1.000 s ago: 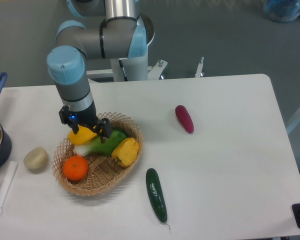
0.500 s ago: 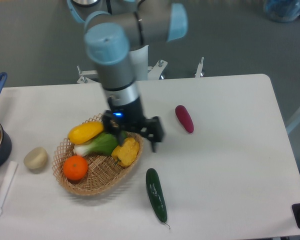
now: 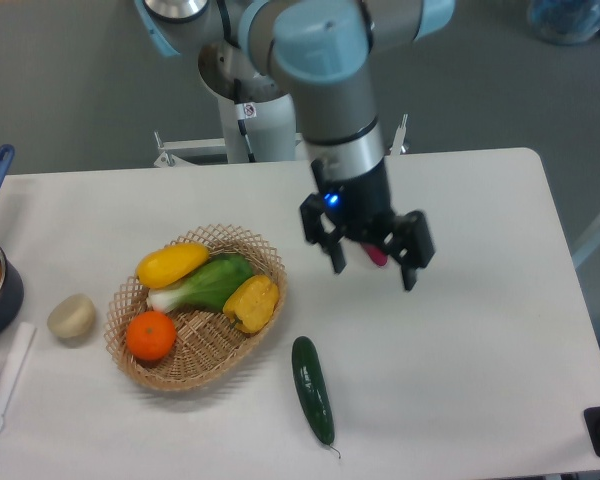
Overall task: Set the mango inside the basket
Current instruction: 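Open the gripper, release the mango, and raise the arm away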
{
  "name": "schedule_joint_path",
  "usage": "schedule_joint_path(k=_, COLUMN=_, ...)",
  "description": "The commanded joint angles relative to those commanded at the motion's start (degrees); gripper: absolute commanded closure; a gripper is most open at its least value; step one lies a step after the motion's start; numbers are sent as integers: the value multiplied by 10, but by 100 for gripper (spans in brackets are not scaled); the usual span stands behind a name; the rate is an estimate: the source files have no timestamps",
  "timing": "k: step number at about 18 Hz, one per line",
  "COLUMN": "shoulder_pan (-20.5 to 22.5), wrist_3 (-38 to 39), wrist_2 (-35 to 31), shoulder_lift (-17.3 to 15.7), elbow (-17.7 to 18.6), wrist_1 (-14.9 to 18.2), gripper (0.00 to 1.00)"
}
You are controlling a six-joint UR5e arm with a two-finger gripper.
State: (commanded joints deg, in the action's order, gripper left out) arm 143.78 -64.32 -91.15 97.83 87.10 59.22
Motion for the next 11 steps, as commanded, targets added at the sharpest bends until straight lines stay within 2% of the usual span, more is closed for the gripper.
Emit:
schedule_joint_path(k=4, shoulder_pan=26, wrist_3=-55, wrist_2=22, shoulder_lift=-36, elbow=10, wrist_1=36, gripper=0)
schedule_joint_path(k=7, shoulder_pan=40, wrist_3=-57, wrist_2=37, shoulder_lift=-58, elbow=31, wrist_1=33, gripper=0)
schedule_joint_path(k=11, shoulder_pan=54, wrist_3=-56, wrist_2=56, shoulder_lift=-71, elbow=31, wrist_1=34, gripper=0)
